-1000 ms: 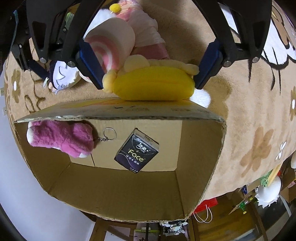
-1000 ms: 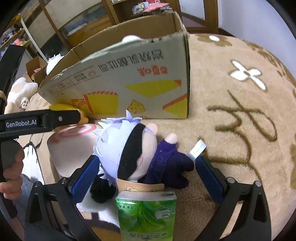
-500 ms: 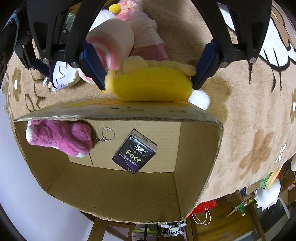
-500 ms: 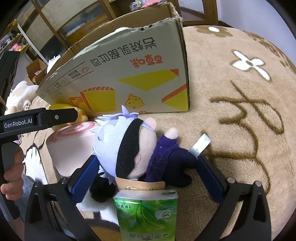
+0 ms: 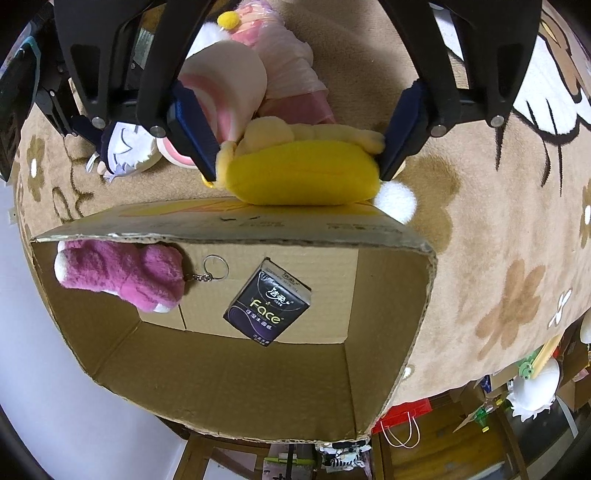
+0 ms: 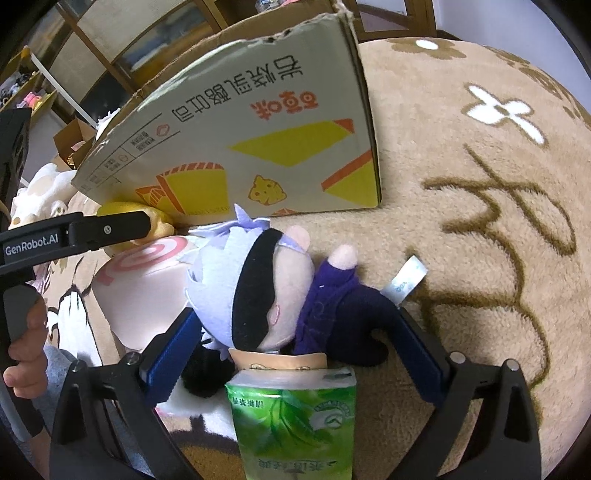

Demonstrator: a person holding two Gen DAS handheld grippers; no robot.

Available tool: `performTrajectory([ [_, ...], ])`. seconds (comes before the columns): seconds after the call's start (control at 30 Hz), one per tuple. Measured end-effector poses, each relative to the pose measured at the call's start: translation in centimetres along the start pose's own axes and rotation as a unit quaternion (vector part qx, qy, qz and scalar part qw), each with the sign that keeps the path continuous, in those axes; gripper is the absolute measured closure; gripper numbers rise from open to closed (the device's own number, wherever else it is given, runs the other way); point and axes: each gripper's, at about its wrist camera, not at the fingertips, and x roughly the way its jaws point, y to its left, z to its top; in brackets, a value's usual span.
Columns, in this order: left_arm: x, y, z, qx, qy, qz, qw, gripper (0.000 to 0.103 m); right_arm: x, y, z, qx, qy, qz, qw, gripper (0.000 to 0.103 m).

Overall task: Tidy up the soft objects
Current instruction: 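Grasp the yellow plush with the left tool while the right tool grasps the white-haired doll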

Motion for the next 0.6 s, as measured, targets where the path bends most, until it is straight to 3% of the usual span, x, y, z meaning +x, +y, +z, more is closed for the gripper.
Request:
performTrajectory([
  [0.5,-0.5,-0.1,-0.4,0.001,0.001,0.003,1.0,0.021,0.6,-0.6,1.4,0.008,-0.009,0.003,1.0,0.0],
  [0.6,-0.6,-0.3,-0.5,0.004,-0.003,0.008,1.0,0.022,0.3,0.2,1.2,0.0,-0.017,0.0,1.0,0.006],
])
